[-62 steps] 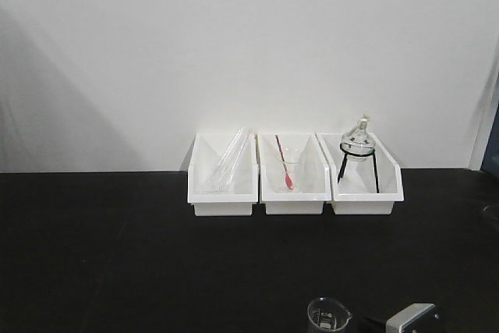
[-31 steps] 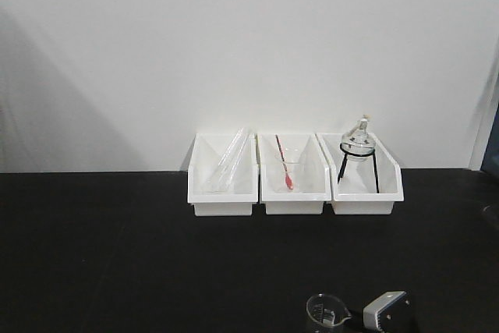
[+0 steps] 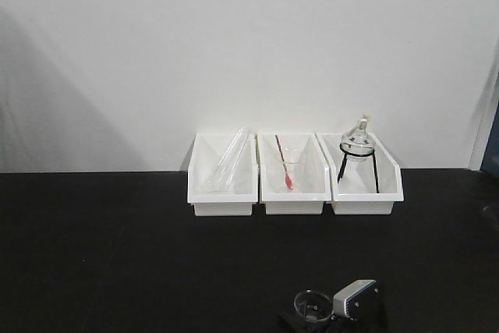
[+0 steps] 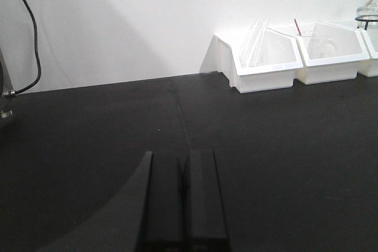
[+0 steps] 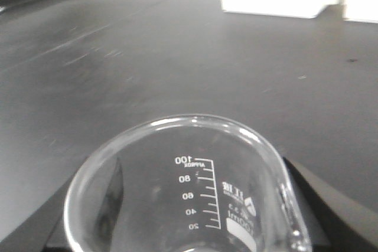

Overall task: Pick beaker and place in left cabinet
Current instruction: 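Lower the open right gripper around the beaker and close it, then lift the beaker off the bench with the right gripper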

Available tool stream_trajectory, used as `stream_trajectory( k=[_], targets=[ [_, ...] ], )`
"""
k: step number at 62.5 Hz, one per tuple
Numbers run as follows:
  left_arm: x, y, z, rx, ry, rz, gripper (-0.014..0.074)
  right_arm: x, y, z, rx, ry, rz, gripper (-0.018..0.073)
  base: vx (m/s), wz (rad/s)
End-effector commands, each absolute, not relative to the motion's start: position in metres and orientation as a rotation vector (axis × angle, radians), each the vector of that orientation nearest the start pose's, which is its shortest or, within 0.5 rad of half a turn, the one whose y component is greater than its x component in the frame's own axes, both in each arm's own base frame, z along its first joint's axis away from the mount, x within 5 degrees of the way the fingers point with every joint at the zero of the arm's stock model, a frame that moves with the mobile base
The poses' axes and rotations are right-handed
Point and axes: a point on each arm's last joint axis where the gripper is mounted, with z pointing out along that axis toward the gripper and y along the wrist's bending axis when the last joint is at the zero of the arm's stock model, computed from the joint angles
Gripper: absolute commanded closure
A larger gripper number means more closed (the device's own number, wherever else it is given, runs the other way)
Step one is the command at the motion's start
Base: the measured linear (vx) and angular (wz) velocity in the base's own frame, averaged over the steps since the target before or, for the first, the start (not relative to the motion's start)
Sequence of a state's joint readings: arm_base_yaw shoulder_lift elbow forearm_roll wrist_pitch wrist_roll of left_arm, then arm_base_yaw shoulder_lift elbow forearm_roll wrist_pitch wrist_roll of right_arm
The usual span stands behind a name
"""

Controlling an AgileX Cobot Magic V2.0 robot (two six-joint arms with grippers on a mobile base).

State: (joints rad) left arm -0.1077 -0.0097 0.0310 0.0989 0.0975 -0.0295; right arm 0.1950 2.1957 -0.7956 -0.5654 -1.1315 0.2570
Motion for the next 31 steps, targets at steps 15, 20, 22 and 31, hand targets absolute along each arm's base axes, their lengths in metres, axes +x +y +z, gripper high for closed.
stream_trajectory(
  k=[15, 20, 22, 31],
  targets=[
    [0.056, -0.006, 0.199, 0.132, 1.500, -0.041, 0.0604, 0.351, 0.114, 0.126, -0.472, 1.443, 0.639, 0.0570, 0.00, 0.00],
    [0.056, -0.006, 0.199, 0.132, 1.500, -0.041, 0.0604, 0.348, 0.112, 0.145, -0.454, 1.410, 0.635, 0.0567, 0.00, 0.00],
    [0.056, -0.006, 0.199, 0.132, 1.500, -0.041, 0.0604, 0.347, 0.111, 0.153, -0.442, 1.409, 0.641, 0.0566, 0.00, 0.00],
    [0.056, -0.006, 0.199, 0.132, 1.500, -0.041, 0.0604, 0.341, 0.104, 0.199, -0.337, 1.516, 0.643, 0.0565, 0.00, 0.00]
  ],
)
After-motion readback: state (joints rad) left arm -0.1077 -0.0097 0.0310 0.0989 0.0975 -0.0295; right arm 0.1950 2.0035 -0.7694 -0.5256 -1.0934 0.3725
